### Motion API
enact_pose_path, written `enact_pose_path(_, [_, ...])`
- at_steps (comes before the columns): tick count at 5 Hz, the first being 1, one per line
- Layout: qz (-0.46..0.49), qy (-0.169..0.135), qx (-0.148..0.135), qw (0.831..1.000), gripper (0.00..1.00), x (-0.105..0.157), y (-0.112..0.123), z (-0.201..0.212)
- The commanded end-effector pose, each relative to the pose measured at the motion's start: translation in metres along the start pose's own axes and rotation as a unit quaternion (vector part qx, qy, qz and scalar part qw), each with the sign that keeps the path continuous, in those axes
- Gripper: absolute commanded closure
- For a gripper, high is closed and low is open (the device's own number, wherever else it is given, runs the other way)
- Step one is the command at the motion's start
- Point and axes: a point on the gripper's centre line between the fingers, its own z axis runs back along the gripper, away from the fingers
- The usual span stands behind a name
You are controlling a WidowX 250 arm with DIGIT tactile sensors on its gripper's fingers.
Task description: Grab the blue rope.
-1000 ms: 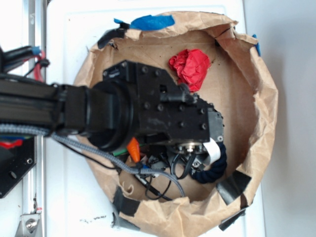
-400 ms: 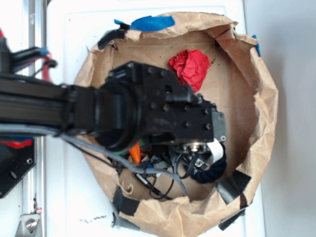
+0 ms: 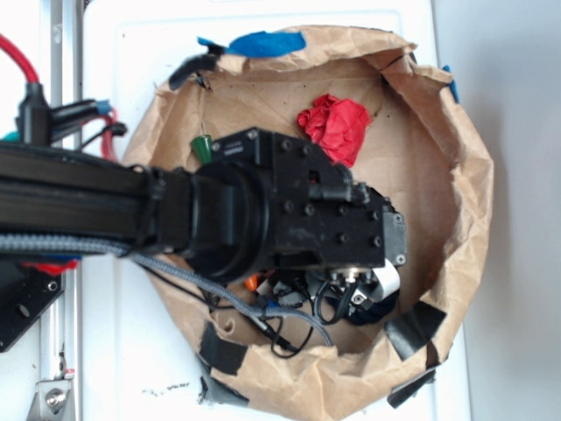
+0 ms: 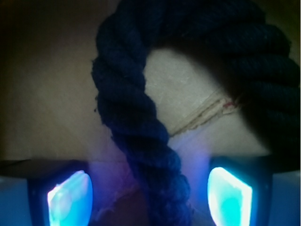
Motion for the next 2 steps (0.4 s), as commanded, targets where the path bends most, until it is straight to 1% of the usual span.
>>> enact_pose_path(1, [-0.009, -0.013, -0.004, 1.0, 1.0, 0.0037, -0.0076, 0.0008])
enact_pose_path(2, [-0.005, -0.016, -0.006, 1.0, 1.0, 0.0025, -0.0067, 0.004])
